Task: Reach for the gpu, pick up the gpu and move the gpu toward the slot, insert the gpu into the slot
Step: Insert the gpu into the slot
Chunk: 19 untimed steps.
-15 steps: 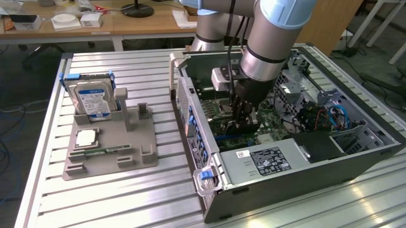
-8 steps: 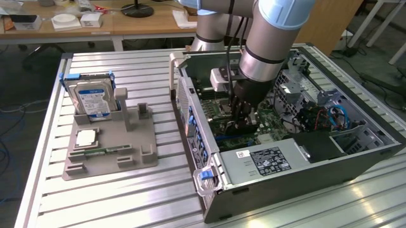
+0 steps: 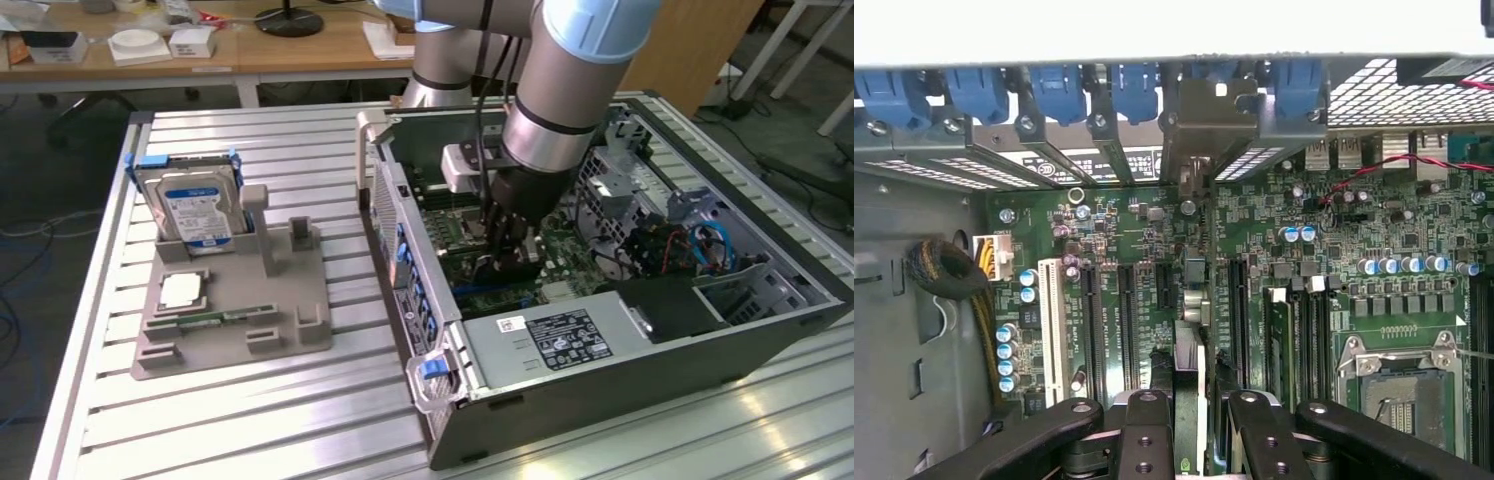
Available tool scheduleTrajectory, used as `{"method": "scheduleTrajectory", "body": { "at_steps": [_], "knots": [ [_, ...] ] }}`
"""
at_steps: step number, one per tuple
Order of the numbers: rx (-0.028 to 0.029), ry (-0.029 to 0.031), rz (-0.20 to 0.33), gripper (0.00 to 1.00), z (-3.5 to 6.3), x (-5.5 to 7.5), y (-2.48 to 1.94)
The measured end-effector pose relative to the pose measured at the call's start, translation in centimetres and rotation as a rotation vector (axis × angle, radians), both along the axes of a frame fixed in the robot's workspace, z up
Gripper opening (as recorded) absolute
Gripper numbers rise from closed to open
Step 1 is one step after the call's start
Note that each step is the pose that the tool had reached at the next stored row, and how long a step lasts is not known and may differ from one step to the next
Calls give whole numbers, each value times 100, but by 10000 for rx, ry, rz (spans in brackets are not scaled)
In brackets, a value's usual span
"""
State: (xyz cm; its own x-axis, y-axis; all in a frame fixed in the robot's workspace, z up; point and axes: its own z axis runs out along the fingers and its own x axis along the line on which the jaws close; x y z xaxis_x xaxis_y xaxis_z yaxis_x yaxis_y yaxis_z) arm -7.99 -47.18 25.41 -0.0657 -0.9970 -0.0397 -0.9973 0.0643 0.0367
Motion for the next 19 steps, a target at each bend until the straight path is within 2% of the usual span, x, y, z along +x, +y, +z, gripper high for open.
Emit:
{"method": "scheduleTrajectory", "body": {
  "at_steps": [19],
  "knots": [
    [-3, 0, 0, 27, -45, -25, 17]
  ]
}}
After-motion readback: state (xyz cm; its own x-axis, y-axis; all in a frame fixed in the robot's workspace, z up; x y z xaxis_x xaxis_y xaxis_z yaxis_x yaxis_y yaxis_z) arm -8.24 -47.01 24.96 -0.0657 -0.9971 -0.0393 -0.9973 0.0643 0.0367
